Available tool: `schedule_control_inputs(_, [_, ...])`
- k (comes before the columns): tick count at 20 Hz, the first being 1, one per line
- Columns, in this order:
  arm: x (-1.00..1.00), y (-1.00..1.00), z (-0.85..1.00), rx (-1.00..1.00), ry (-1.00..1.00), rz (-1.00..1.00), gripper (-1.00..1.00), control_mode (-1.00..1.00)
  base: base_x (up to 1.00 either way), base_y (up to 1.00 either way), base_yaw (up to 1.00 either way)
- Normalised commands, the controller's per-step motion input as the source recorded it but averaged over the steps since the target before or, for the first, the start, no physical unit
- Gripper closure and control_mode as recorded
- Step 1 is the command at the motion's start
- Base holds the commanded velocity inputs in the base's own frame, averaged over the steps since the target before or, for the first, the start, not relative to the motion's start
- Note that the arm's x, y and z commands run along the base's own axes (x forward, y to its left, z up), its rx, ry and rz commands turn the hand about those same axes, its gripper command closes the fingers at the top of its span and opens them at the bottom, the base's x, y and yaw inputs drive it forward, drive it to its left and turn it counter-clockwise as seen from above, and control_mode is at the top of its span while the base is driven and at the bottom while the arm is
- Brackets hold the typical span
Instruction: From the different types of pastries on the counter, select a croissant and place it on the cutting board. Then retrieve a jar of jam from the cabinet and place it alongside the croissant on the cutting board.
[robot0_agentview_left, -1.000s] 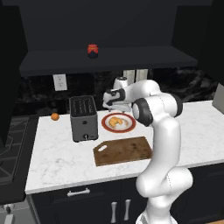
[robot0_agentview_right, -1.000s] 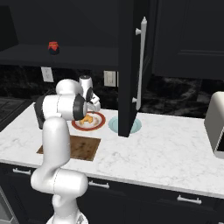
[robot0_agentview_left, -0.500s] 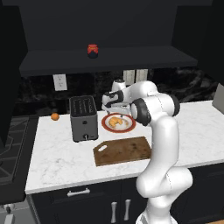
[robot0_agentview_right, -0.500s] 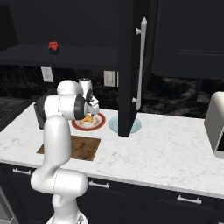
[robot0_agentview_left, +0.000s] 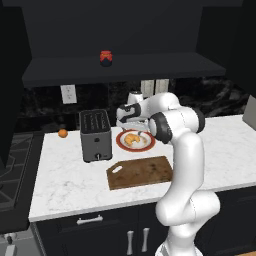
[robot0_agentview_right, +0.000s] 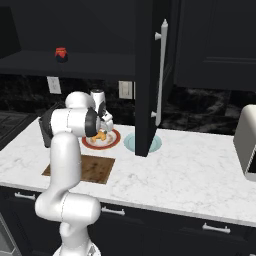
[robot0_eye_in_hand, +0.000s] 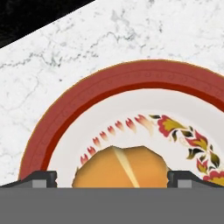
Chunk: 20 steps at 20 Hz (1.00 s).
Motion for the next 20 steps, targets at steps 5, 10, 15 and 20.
schedule_control_inputs(5, [-0.15, 0.0, -0.07, 0.0, 0.05, 0.0, -1.0, -1.0, 0.0, 0.0, 0.0])
schedule_control_inputs(10, [-0.11, 0.23, -0.1, 0.0, 0.07, 0.0, -1.0, -1.0, 0.0, 0.0, 0.0])
schedule_control_inputs(15, [-0.01, 0.13, -0.05, 0.0, 0.02, 0.0, -1.0, -1.0, 0.0, 0.0, 0.0])
schedule_control_inputs(20, [0.0, 0.0, -0.1, 0.0, 0.0, 0.0, -1.0, -1.0, 0.0, 0.0, 0.0])
